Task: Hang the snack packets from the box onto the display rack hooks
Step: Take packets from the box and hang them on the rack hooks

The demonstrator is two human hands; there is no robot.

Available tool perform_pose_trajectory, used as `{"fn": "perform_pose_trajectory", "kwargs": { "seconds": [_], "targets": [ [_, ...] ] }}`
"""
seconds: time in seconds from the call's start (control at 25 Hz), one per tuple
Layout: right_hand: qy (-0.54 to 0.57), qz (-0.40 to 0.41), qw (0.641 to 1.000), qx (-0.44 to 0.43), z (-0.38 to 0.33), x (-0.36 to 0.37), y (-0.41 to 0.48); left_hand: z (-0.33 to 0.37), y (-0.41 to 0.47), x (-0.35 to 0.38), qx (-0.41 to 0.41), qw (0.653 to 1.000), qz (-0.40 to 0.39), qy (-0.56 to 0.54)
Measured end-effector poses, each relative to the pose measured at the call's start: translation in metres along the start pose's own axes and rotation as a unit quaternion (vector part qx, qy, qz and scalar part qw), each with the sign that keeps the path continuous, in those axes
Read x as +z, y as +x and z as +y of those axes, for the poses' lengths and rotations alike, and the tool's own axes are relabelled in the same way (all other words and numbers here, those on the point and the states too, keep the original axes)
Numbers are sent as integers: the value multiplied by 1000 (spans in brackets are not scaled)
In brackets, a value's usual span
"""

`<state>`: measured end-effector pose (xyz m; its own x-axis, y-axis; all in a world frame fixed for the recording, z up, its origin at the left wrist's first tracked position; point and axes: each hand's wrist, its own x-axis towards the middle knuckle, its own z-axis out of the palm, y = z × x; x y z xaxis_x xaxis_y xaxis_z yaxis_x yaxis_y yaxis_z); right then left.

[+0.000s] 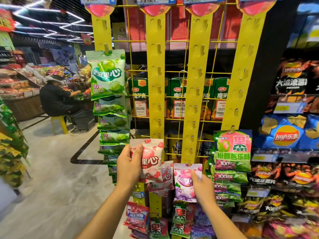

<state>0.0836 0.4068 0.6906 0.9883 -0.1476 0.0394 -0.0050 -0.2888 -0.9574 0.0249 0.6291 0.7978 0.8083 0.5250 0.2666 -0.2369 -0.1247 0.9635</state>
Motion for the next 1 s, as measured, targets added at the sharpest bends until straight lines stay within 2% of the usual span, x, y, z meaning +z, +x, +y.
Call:
{"fn": "perform_pose_trajectory", "kwargs": {
  "seconds": [0.12, 0.36, 0.44, 0.52, 0.6, 0.68, 0.76, 0.88, 1.0],
  "targets": [
    [-27, -6, 999, 20, -2, 2, -5, -5, 0, -2, -7, 1000, -7, -1],
    [-177, -19, 982, 68, -8, 1, -25, -22, -3, -5, -33, 999, -19, 21],
    [-259, -40, 962, 73, -18, -6, -37, -33, -5, -5, -41, 998, -28, 33],
    [-374, -55, 924, 61, -34, -13, -44, -43, -6, -4, -52, 997, -37, 47],
    [-437, -53, 898, 4, -72, -19, -50, -51, -6, 0, -60, 996, -43, 57],
    [-426, -29, 900, -92, -119, -20, -53, -54, -5, 7, -68, 995, -55, 56],
    [-369, -21, 913, -171, -164, -18, -45, -54, -4, 13, -68, 995, -61, 42],
    [-292, -43, 932, -212, -209, -5, -18, -49, 0, 22, -60, 996, -62, 15],
    [-278, -45, 934, -219, -227, 11, 4, -45, 5, 27, -55, 996, -67, 3]
  ]
}}
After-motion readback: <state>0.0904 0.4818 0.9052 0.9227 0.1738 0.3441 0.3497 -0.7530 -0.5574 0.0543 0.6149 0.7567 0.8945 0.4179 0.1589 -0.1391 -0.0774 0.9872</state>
